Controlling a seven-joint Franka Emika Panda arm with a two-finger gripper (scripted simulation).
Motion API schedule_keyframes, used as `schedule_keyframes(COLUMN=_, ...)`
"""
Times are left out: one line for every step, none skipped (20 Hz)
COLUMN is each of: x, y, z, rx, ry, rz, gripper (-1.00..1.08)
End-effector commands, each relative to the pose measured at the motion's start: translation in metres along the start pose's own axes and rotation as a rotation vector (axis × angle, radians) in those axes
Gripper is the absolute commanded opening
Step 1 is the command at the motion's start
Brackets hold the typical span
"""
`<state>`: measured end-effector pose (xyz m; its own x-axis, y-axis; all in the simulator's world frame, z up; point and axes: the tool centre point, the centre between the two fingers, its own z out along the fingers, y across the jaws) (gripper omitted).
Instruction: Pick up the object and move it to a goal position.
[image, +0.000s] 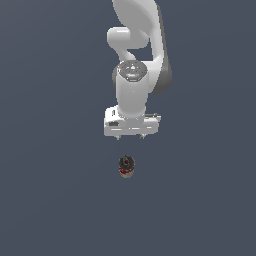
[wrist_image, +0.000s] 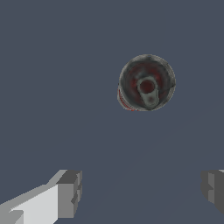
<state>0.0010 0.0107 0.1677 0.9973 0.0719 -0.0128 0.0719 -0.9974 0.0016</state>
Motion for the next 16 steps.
schedule_keyframes(x=0.006, y=0.001, z=0.002, rx=0.000, ry=0.001, rz=-0.019, gripper=1.00)
schedule_keyframes(x=0.010, y=0.002, z=0.003, rx=-0.001, ry=0.001, rz=-0.029, gripper=1.00)
schedule_keyframes(x=0.013, y=0.003, z=0.005, rx=-0.001, ry=0.001, rz=-0.040, gripper=1.00)
schedule_keyframes(x=0.017, y=0.004, z=0.006, rx=-0.001, ry=0.002, rz=-0.052, gripper=1.00)
schedule_keyframes(x=0.021, y=0.005, z=0.008, rx=-0.001, ry=0.003, rz=-0.065, gripper=1.00)
schedule_keyframes(x=0.025, y=0.006, z=0.010, rx=-0.001, ry=0.003, rz=-0.078, gripper=1.00)
schedule_keyframes(x=0.030, y=0.007, z=0.012, rx=-0.002, ry=0.004, rz=-0.093, gripper=1.00)
schedule_keyframes(x=0.035, y=0.008, z=0.014, rx=-0.002, ry=0.005, rz=-0.109, gripper=1.00)
schedule_keyframes(x=0.040, y=0.009, z=0.016, rx=-0.002, ry=0.005, rz=-0.126, gripper=1.00)
schedule_keyframes(x=0.045, y=0.011, z=0.019, rx=-0.002, ry=0.006, rz=-0.142, gripper=1.00)
schedule_keyframes(x=0.050, y=0.012, z=0.021, rx=-0.002, ry=0.007, rz=-0.157, gripper=1.00)
schedule_keyframes(x=0.054, y=0.013, z=0.023, rx=-0.002, ry=0.008, rz=-0.171, gripper=1.00)
schedule_keyframes(x=0.058, y=0.014, z=0.025, rx=-0.001, ry=0.008, rz=-0.184, gripper=1.00)
schedule_keyframes(x=0.061, y=0.016, z=0.027, rx=-0.001, ry=0.009, rz=-0.196, gripper=1.00)
schedule_keyframes(x=0.065, y=0.017, z=0.029, rx=-0.001, ry=0.010, rz=-0.207, gripper=1.00)
schedule_keyframes(x=0.067, y=0.018, z=0.031, rx=-0.001, ry=0.010, rz=-0.217, gripper=1.00)
